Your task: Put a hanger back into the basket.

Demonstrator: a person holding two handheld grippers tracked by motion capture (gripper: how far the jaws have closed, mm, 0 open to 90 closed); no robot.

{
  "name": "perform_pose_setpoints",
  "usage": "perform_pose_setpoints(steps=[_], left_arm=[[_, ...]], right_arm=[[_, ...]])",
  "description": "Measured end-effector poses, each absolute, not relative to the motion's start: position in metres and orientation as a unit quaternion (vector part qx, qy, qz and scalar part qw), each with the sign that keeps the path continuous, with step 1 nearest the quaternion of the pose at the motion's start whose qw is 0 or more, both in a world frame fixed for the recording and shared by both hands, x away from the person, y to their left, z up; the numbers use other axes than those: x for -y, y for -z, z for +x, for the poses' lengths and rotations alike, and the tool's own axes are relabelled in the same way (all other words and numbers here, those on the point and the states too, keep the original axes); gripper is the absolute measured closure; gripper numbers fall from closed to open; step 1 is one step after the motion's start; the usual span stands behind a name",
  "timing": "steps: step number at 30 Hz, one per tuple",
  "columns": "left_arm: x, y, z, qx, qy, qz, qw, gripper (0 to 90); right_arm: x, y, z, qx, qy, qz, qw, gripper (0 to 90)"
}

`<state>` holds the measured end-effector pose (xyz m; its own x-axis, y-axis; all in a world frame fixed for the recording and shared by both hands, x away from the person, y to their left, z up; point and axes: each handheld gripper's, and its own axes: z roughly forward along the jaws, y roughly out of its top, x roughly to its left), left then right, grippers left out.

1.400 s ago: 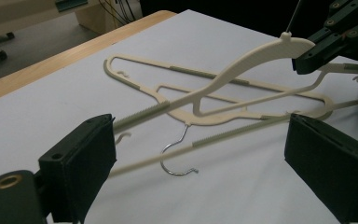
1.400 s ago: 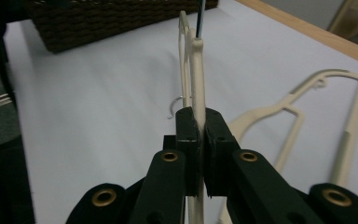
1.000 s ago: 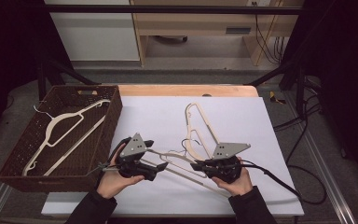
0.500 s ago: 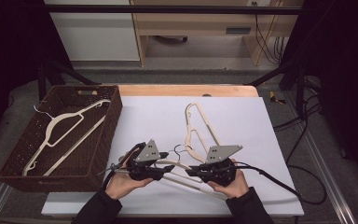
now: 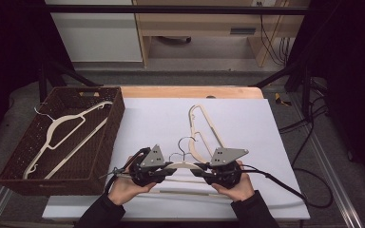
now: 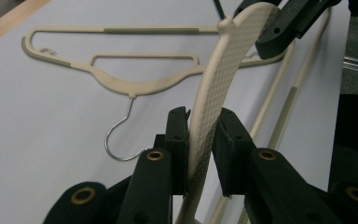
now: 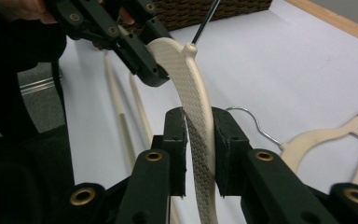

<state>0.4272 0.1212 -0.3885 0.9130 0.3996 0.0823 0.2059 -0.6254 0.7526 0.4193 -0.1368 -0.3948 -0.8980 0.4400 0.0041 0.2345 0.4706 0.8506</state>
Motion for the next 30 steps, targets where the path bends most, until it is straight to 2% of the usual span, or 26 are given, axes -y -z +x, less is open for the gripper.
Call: perform_pose_setpoints(steps=[6,15,23,30], left_arm=[[-0.118,0.391,0.426,-0.171,-0.102,0.896,0.397,81.1],[-0.115,0.39,0.422,-0.161,-0.071,0.894,0.411,85.8],[-0.122,0.385,0.421,-0.19,-0.088,0.882,0.423,86.3],[-0.134,0.379,0.424,-0.222,-0.107,0.867,0.433,86.3]], right_arm=[[0.135,0.398,0.42,-0.848,-0.468,0.208,0.136,65.6],[0.134,0.4,0.421,-0.844,-0.466,0.21,0.161,55.8],[0.147,0.391,0.419,-0.821,-0.499,0.218,0.172,47.9],[0.177,0.387,0.422,-0.785,-0.522,0.271,0.195,33.3]])
